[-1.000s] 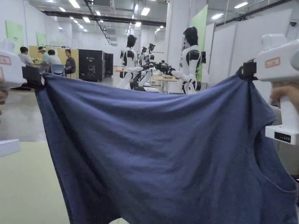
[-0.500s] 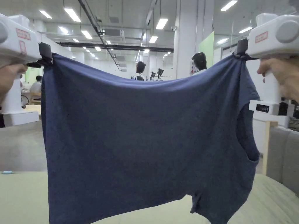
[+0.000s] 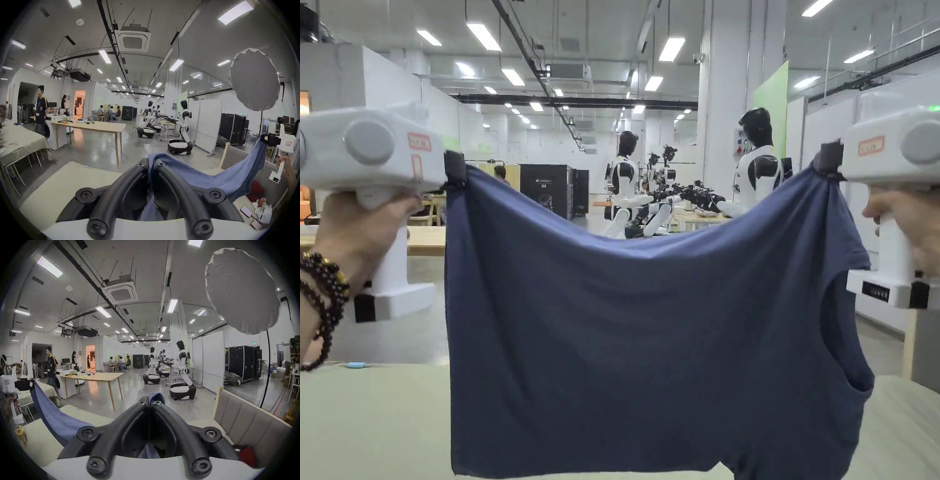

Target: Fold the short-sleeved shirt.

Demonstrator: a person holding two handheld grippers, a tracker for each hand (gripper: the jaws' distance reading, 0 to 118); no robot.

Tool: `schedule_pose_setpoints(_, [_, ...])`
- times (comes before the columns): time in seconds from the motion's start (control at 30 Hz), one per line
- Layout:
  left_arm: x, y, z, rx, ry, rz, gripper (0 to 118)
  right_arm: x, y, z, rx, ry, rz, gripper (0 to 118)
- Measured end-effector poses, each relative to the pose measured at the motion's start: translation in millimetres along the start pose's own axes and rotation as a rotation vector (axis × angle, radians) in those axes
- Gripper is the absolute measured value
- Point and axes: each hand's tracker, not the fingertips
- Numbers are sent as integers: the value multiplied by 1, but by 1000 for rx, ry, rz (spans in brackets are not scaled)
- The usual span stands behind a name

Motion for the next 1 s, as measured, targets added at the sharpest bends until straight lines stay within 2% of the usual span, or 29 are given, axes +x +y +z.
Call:
schedule_pose_setpoints(0.27, [-3,-109,-29,-134,-27,4,2,17,-99,-7,-107,3,-45,1])
schedule_pose_setpoints(0.37, [-5,-130,-18,-160,-44,-6,2,25,-116,10,-125,14,-30,1])
schedule_pose_setpoints(0.5, [-15,-167,24,-184,-116,-23,2,35,-144,66,-131,66,35,1])
schedule_pose_setpoints(0.53, [-15,-180,37,-224,-122,-51,2,35,-155,83,-157,70,76,1])
schedule_pose_setpoints(0.6, [-19,-211,65,-246,-143,-102,2,37,-182,117,-194,81,106,1])
schedule_pose_setpoints(0.73, [-36,-280,128,-328,-201,-45,2,41,-248,193,-271,161,88,1])
schedule_pose_setpoints(0.8, [-44,-313,160,-358,-186,-20,2,41,-280,227,-321,180,93,1])
schedule_pose_setpoints(1.0, [-64,-388,248,-454,-201,58,2,44,-364,306,-488,284,162,1])
